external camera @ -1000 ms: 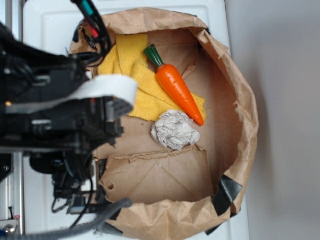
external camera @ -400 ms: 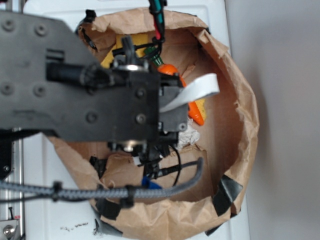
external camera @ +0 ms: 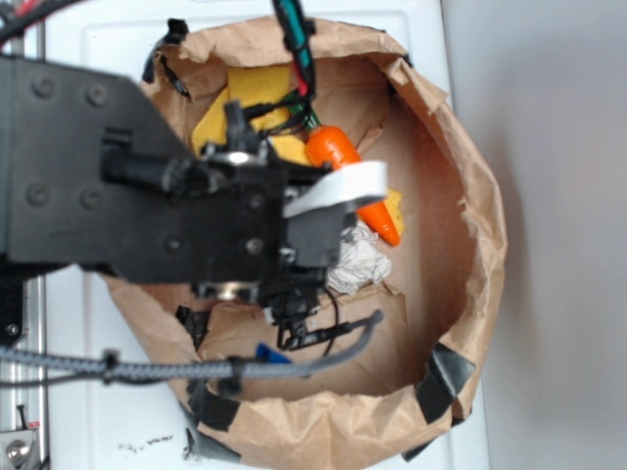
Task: Grab the white paper.
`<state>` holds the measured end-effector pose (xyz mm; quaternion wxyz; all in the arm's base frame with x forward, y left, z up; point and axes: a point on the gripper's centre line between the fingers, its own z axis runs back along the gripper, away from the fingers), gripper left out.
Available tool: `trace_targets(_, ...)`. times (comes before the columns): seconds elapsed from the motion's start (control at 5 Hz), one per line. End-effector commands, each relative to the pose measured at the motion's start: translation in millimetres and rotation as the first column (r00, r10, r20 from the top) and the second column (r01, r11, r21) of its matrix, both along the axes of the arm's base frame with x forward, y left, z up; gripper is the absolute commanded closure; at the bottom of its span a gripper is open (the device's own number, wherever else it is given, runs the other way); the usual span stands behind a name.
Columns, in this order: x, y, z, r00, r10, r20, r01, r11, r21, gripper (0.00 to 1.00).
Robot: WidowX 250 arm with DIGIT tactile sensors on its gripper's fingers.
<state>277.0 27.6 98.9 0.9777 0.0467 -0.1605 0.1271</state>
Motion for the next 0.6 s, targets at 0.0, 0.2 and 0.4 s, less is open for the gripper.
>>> trace_targets(0.0, 0.3, 0.6, 14.8, 0.988, -0.059, 0.145, 0.079, 0.987, -0.139, 0.0)
trace_targets(0.2, 3.1, -3.6, 11.6, 0.991, -0.06, 0.12, 0.075, 0.989, -0.127, 0.0)
trace_targets(0.4, 16.3, -14.7, 6.6, 0.997, -0.036, 0.075, 0.044, 0.994, -0.102, 0.0)
